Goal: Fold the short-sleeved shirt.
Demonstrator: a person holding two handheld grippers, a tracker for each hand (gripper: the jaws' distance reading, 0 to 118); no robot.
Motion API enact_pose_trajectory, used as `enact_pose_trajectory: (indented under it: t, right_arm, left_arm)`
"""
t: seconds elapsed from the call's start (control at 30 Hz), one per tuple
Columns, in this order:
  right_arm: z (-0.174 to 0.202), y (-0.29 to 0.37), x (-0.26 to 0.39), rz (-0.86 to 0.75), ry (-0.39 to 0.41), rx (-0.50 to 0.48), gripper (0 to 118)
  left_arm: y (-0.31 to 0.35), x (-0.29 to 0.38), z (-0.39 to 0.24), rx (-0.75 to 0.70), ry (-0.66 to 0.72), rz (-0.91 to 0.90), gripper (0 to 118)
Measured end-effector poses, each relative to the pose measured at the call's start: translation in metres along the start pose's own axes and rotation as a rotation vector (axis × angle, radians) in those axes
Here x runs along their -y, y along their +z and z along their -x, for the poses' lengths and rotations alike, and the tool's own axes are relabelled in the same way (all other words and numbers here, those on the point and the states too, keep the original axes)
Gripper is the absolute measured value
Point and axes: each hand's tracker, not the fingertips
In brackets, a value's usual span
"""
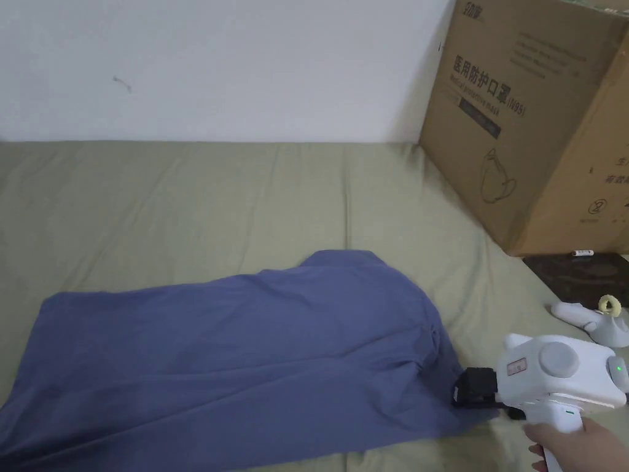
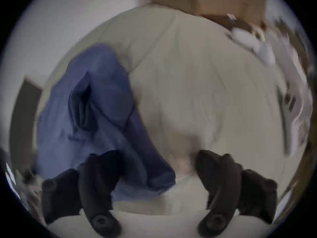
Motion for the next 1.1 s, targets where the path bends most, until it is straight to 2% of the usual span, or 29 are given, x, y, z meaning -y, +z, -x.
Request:
enact_pose_trajectory:
  t: [0.03,0.07,0.1,0.13,0.17,0.27,0.37,0.47,0.53,0.6,0.67,0.73,0.83,0.87,0.9,0.97,1.0,1.03,1.1]
  right_arm:
    - [0.008,0.006,0.002,-0.009,0.083,0.02,58]
    - [0.012,0.011,0.003,-0.013,0.132,0.014,31]
    - [0.018,0.019,0.011,-0.006,0.145,-0.037,6]
    - [0.02,0.023,0.013,0.011,0.134,-0.091,6]
    - [0.021,0.03,0.014,-0.002,0.111,-0.059,6]
    - [0.009,0.061,0.021,-0.075,0.042,-0.078,6]
    - [-0.015,0.101,0.037,-0.105,-0.043,-0.167,6]
    - [-0.028,0.135,0.064,-0.108,-0.032,-0.159,6]
    - [-0.024,0.158,0.093,-0.116,-0.033,-0.16,6]
    - [-0.029,0.159,0.12,-0.085,-0.079,-0.198,6]
    - [-0.035,0.147,0.14,-0.054,-0.084,-0.197,6]
    - [-0.036,0.128,0.159,-0.019,-0.081,-0.185,6]
    - [-0.04,0.109,0.177,-0.021,-0.145,-0.206,7]
    - [-0.039,0.108,0.182,-0.027,-0.172,-0.202,9]
    - [-0.052,0.099,0.177,-0.036,-0.187,-0.19,21]
    - [-0.051,0.105,0.177,-0.055,-0.184,-0.168,92]
    - [-0.049,0.111,0.175,-0.069,-0.171,-0.174,112]
    - [-0.05,0.119,0.169,-0.114,-0.148,-0.171,117]
    - [-0.041,0.139,0.161,-0.198,-0.121,-0.165,117]
  left_arm:
    - [0.0,0.001,0.0,0.004,0.006,0.005,2]
    - [-0.002,0.0,0.002,0.007,0.012,0.009,2]
    - [-0.001,0.0,0.002,0.013,0.02,0.009,2]
    - [0.001,0.0,0.001,0.015,0.026,0.006,2]
    - [0.004,-0.001,0.0,0.017,0.034,0.001,2]
    - [0.015,-0.005,0.006,0.061,0.091,-0.034,2]
    - [0.036,-0.008,0.01,0.076,0.101,-0.054,2]
    - [0.058,-0.004,0.014,0.083,0.073,-0.053,2]
    - [0.073,0.008,0.022,0.15,0.087,0.007,2]
    - [0.082,0.03,0.017,0.098,0.014,0.053,2]
    - [0.079,0.054,0.015,0.062,-0.045,0.118,2]
    - [0.065,0.076,0.024,0.081,-0.008,0.178,2]
    - [0.055,0.093,0.031,0.087,0.023,0.172,5]
    - [0.055,0.095,0.032,0.084,0.026,0.147,12]
    - [0.059,0.095,0.032,0.066,0.027,0.102,28]
    - [0.065,0.091,0.032,0.055,0.033,0.067,99]
    - [0.071,0.087,0.031,0.085,0.043,0.053,117]
    - [0.078,0.082,0.029,0.108,0.047,0.001,118]
    - [0.091,0.066,0.017,0.113,0.054,-0.064,117]
